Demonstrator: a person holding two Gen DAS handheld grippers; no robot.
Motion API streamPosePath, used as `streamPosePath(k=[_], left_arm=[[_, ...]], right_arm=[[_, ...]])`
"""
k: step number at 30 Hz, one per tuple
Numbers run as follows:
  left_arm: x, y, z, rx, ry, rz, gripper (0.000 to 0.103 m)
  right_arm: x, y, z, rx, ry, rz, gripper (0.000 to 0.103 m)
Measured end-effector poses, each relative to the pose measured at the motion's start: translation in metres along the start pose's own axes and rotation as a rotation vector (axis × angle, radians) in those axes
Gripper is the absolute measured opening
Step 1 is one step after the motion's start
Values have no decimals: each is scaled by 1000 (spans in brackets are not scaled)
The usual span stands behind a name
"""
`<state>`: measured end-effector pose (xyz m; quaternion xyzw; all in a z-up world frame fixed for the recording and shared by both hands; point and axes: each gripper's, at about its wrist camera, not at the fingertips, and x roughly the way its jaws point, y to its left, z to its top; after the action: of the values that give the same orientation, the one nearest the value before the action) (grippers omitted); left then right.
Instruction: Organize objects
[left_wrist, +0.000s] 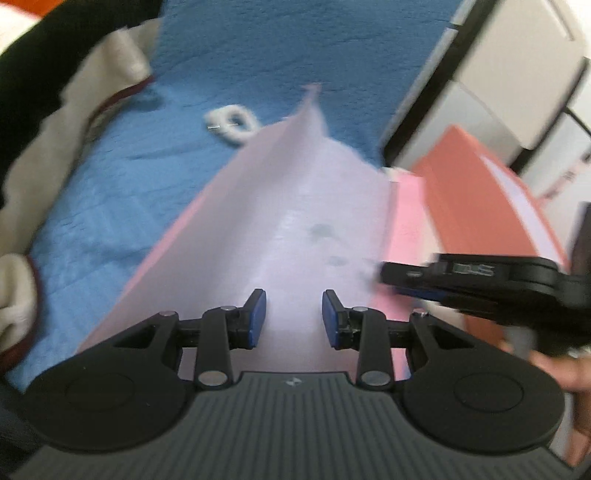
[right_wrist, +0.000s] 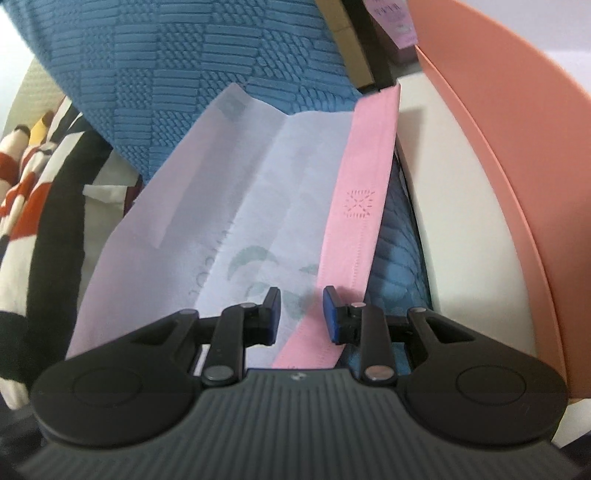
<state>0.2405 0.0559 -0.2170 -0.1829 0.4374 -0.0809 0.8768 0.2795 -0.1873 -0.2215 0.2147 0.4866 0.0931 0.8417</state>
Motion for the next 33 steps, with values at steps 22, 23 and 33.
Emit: streamPosePath(k=[22,23,33], left_arm=[[36,-52,-30,193,147,-106,35],[36,-51,-29,186,149,-107,35],[34,-45,-25,126,148,-96,31]], right_arm=[[-3,-22,29,48,-124,-63,47],[-2,-22,30,46,-126,-67,46],[10,-28,30,79,-83,2,10]])
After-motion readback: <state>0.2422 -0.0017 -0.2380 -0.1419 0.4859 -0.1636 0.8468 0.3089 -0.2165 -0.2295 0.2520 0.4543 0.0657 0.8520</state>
